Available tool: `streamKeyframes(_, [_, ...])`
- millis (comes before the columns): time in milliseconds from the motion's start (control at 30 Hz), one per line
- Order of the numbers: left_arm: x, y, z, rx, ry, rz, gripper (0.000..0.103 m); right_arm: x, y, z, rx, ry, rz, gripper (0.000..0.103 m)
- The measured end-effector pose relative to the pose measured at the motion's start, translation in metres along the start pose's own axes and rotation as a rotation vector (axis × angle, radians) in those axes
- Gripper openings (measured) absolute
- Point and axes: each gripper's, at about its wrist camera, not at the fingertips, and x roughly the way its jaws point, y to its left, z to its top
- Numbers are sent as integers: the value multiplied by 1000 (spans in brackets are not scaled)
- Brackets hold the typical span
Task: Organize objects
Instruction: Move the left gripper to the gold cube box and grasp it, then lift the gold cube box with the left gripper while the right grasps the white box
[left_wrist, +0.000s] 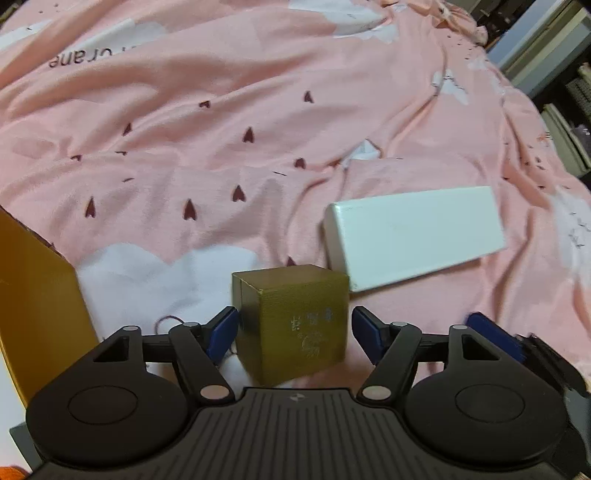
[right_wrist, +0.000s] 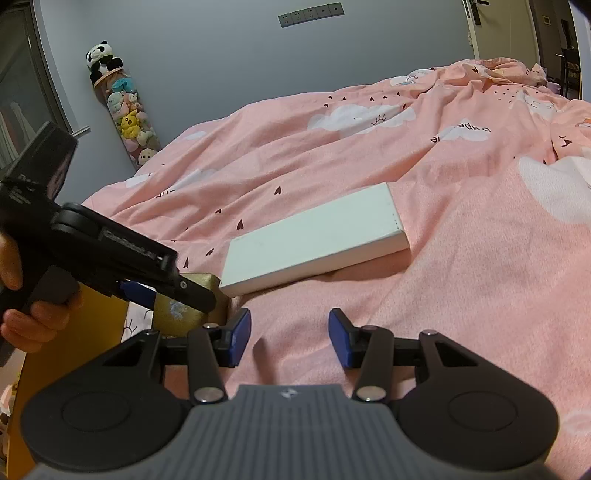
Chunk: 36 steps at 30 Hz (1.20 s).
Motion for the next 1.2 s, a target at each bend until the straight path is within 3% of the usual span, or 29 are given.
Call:
streamKeyframes(200, [-9,-6,-8,86,-3,-35,67,0,0,0,0,0,0,49])
streamKeyframes(333, [-23,-20,-20,216,-31,-48,64,0,0,0,-1,1,-1,49])
streamKeyframes(467, [-25,-29,-32,317,-27,-44,51,2,1,-2,-7,6,-7,48])
streamKeyframes(600, [-18,-21,-34,276,-24,-33,33,3,2,-2,-10,10,-12,48])
streamKeyframes(733, [-24,-27,-45,289,-51,-98,17,1,2,-3,-13,4,3,45])
streamKeyframes(900, [-15,-38,-51,297,-57,-101,17,6,10,-5,-41,30,72,24])
streamKeyframes(1100, [-2,-44,-60,355,-34,-60,12,17,13,-8,-51,53,59,22])
streamKeyframes(1200, [5,-47,-67,360,-34,-57,11,14,12,-7,-27,36,105,22])
